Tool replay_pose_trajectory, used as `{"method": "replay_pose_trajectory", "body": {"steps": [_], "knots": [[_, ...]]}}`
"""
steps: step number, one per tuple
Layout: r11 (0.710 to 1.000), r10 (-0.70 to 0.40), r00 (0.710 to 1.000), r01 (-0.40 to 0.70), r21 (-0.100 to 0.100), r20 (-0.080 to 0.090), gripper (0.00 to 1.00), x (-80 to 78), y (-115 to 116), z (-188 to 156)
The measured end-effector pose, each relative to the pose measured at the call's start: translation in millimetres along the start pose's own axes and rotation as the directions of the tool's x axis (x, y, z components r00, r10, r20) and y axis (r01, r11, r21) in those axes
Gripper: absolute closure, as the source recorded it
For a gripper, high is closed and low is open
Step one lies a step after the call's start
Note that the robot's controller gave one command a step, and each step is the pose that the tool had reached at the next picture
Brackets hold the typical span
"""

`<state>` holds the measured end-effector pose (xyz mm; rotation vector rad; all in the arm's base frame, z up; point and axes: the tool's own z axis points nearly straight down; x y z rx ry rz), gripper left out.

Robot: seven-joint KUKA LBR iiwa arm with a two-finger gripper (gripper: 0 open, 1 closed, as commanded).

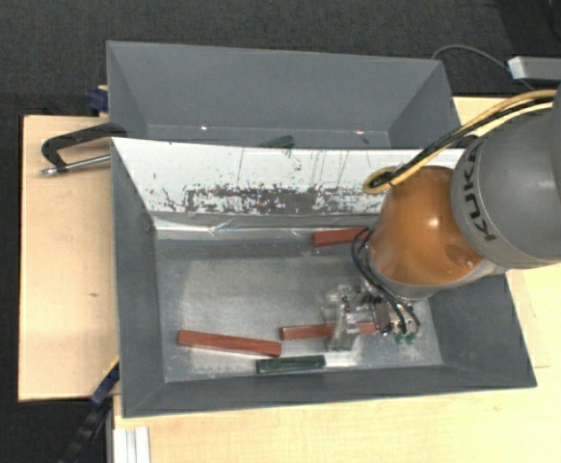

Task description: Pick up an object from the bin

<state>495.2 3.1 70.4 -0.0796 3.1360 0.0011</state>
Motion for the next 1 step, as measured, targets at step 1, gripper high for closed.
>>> {"method": "replay_pose_trajectory", "body": {"steps": [1], "knots": [[1.0,-0.003,1.0,0.003,0.0,0.001,1.0,-36.4,17.9,-146.0]]}}
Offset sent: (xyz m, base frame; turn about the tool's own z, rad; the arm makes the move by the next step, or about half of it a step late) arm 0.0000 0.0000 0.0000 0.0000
